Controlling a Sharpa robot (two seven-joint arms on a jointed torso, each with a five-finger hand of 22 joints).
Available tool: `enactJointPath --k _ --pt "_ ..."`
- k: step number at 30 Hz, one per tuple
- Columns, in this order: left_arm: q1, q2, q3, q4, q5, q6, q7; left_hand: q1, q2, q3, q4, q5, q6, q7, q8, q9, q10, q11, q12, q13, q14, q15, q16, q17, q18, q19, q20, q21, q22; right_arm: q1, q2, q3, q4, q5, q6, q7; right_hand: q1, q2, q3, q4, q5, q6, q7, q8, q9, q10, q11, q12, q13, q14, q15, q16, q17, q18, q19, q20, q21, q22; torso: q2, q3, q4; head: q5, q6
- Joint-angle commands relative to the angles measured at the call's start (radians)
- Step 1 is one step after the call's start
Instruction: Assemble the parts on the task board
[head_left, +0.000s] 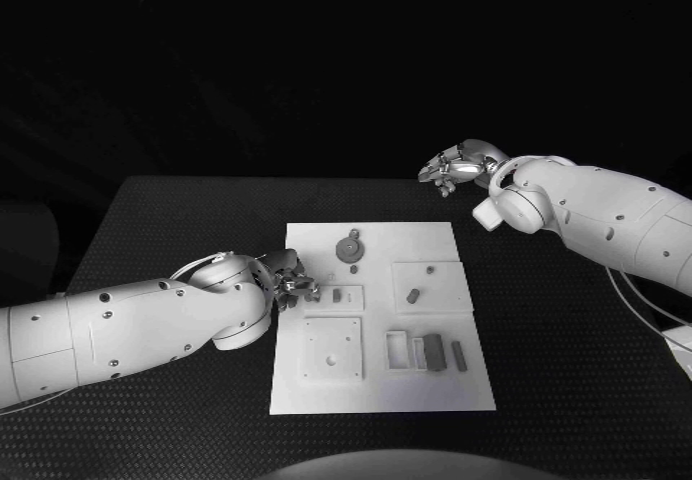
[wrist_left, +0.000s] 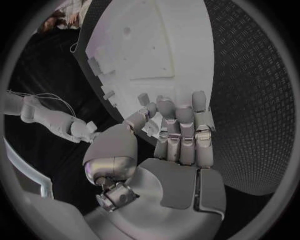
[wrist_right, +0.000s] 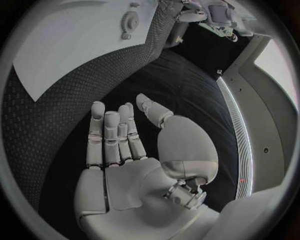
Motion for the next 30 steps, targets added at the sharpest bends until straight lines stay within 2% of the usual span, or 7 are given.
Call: enactJointPath --k 1,9,18,22,30 --pt "0.000 0.005 0.001 0.000 -0.028 -0.012 0.001 0.004 0.010 0.007 -0.003 0.006 0.085 -0.041 0.006 0.001 -0.020 -0.029 0.008 0.002 -0.017 -0.022 0.007 -0.003 -0.014 0.017 -0.009 0.004 0.016 0.000 0.000 0.000 0.003 0.002 0.014 0.011 0.005 -0.002 0.000 -0.003 0.003 -0.001 0.007 -0.004 0.001 -0.007 0.000 -0.005 -0.001 -0.006 0.001 -0.003 -0.001 0.014 -0.008 0.001 -0.007 0.013 0.000 0.0002 0.0002 0.000 -0.001" --pt "-0.001 0.006 0.001 -0.002 -0.044 -0.004 -0.004 0.002 0.012 0.009 -0.004 0.034 0.091 -0.046 0.016 0.004 -0.015 -0.033 0.023 0.004 -0.015 -0.023 0.030 -0.013 -0.014 0.023 -0.012 0.008 0.022 0.000 -0.001 0.000 0.004 0.002 0.015 0.011 0.004 -0.002 -0.001 -0.003 0.003 0.000 0.007 -0.005 0.001 -0.007 0.000 -0.005 -0.002 -0.006 0.001 -0.004 -0.001 0.014 -0.008 0.001 -0.007 0.013 0.000 -0.0001 0.0000 0.001 -0.001" --pt "-0.002 0.007 0.001 0.001 -0.050 0.050 -0.005 -0.010 0.013 0.009 -0.007 0.102 0.100 -0.052 0.030 0.009 -0.009 -0.039 0.046 0.005 -0.014 -0.022 0.063 -0.030 -0.014 0.029 -0.017 0.018 0.024 0.000 -0.001 0.000 0.004 0.002 0.019 0.010 0.005 -0.002 -0.001 -0.003 0.003 0.000 0.007 -0.005 0.001 -0.007 0.000 -0.005 -0.002 -0.006 0.001 -0.003 -0.002 0.014 -0.009 0.001 -0.007 0.013 0.000 -0.0003 -0.0001 0.002 -0.002" --pt "-0.002 0.007 0.001 0.002 -0.050 0.070 -0.002 -0.020 0.017 0.006 -0.006 0.119 0.106 -0.054 0.036 0.011 -0.005 -0.041 0.054 0.006 -0.012 -0.021 0.074 -0.034 -0.014 0.030 -0.017 0.023 0.024 0.000 -0.001 0.000 0.004 0.002 0.020 0.010 0.005 -0.002 -0.001 -0.003 0.003 0.000 0.007 -0.005 0.001 -0.007 0.000 -0.005 -0.002 -0.007 0.001 -0.003 -0.002 0.014 -0.009 0.001 -0.007 0.013 0.000 -0.0003 0.0003 0.002 -0.004" --pt "-0.003 0.010 0.001 0.001 -0.061 0.082 0.000 -0.035 0.025 0.003 -0.006 0.117 0.111 -0.057 0.042 0.013 -0.001 -0.044 0.062 0.007 -0.011 -0.021 0.085 -0.040 -0.014 0.031 -0.018 0.027 0.024 0.000 0.000 0.000 0.004 0.002 0.020 0.010 0.005 -0.002 -0.001 -0.003 0.003 0.000 0.007 -0.005 0.001 -0.007 0.000 -0.005 -0.002 -0.007 0.001 -0.004 -0.002 0.014 -0.009 0.001 -0.007 0.013 0.000 -0.0003 -0.0002 0.002 -0.004"
